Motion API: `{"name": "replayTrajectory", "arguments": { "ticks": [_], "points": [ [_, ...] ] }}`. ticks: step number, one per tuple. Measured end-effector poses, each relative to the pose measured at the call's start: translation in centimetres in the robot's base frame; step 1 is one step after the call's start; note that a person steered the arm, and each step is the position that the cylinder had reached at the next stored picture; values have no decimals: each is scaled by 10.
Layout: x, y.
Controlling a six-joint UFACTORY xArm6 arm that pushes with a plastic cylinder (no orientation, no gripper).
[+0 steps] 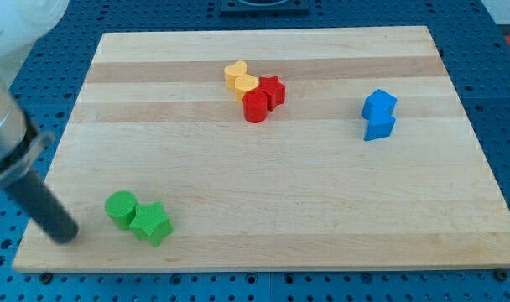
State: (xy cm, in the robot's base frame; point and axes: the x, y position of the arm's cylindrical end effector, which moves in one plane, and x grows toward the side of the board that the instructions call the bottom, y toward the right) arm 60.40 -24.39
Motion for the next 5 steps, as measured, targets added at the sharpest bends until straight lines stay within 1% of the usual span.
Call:
{"name": "replayTrajectory", "arguments": {
  "ticks": [1,2,3,4,5],
  "points": [
    [6,0],
    [3,34],
    [-10,83],
    [-26,125],
    [-49,154]
  ]
}}
